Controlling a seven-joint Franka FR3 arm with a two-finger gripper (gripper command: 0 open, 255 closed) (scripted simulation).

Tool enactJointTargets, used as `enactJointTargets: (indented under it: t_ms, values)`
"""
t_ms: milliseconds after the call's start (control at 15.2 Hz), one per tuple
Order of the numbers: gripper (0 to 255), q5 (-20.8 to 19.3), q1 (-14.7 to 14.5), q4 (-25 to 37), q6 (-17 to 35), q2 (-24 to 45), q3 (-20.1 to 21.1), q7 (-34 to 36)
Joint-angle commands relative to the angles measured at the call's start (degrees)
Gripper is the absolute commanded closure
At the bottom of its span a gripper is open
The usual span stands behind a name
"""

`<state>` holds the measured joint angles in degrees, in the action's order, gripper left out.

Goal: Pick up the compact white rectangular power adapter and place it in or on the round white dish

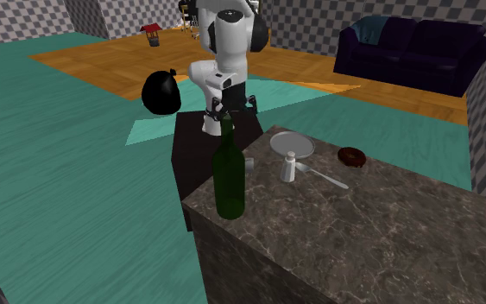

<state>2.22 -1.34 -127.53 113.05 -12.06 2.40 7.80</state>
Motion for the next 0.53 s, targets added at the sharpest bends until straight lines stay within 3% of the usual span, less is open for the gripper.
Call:
enactJointTargets:
  t_ms: [0, 462]
  values:
    - [0, -0.1, -0.2, 2.2, 2.4, 4.6, 0.5, 0.9]
    - [0, -1.2, -1.2, 12.3, 7.5, 19.9, 1.5, 3.9]
